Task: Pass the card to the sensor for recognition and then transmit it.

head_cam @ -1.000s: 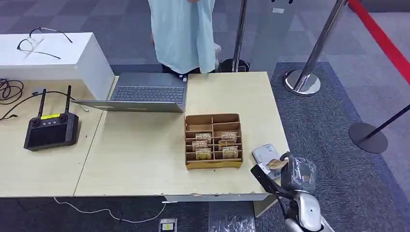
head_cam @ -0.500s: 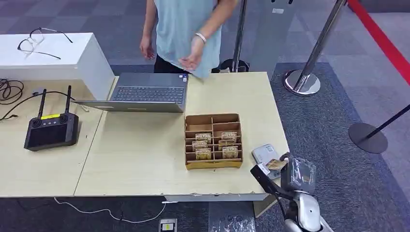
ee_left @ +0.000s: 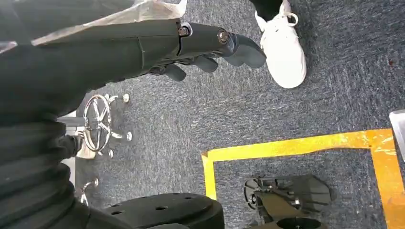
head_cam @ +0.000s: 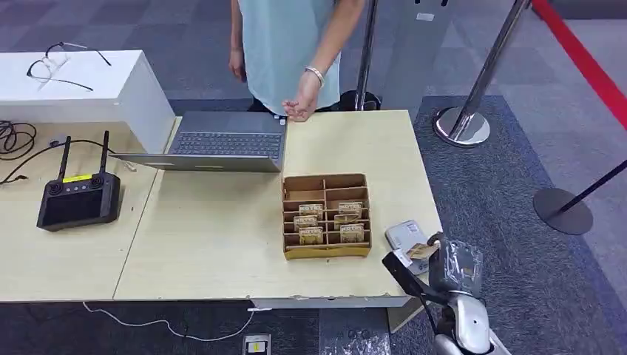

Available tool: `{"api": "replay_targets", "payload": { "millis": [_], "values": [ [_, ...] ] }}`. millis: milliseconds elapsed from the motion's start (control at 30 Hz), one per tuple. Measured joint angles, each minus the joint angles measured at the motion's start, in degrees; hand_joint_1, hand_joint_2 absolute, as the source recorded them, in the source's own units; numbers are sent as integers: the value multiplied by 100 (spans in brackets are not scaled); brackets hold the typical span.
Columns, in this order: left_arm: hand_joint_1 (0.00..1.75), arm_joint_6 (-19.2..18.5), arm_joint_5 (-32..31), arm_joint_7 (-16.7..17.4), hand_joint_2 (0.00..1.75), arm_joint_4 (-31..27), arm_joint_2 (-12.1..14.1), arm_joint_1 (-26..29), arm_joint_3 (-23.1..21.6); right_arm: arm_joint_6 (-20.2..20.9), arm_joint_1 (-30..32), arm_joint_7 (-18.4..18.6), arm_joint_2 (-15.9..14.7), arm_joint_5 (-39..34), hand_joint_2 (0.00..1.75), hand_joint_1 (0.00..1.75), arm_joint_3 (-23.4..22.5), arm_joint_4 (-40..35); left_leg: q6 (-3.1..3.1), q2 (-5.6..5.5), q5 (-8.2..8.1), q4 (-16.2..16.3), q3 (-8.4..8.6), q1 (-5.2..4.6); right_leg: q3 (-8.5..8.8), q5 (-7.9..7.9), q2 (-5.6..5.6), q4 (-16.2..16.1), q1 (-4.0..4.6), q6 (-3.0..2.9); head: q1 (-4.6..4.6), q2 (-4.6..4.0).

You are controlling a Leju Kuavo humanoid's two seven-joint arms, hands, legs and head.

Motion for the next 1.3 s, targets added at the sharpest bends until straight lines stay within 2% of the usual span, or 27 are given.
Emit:
{"api": "replay_targets", "payload": {
  "millis": [467,767,933,1300],
  "values": [
    [0,0,-11,-15,175,0,0,0,-2,0,2,-11,4,52,175,175,-7,-52,0,-1,0,0,-1,0,0,0,0,0,0,1,0,0],
    [0,-20,-61,-55,175,0,0,0,-4,55,-39,-11,-28,90,175,175,-39,-315,0,-1,0,0,-5,-1,-2,1,0,1,0,1,-2,0],
    [0,-20,-61,-61,175,0,-7,2,-7,240,-205,52,-103,107,175,175,-83,-573,0,-2,0,0,-4,0,-2,0,-1,0,0,1,-2,0],
    [0,-17,-59,-68,175,0,-13,-1,-7,265,-225,52,-175,107,175,175,-96,-809,0,-2,0,0,-6,0,-4,0,-1,0,0,1,0,0]
  ]
}}
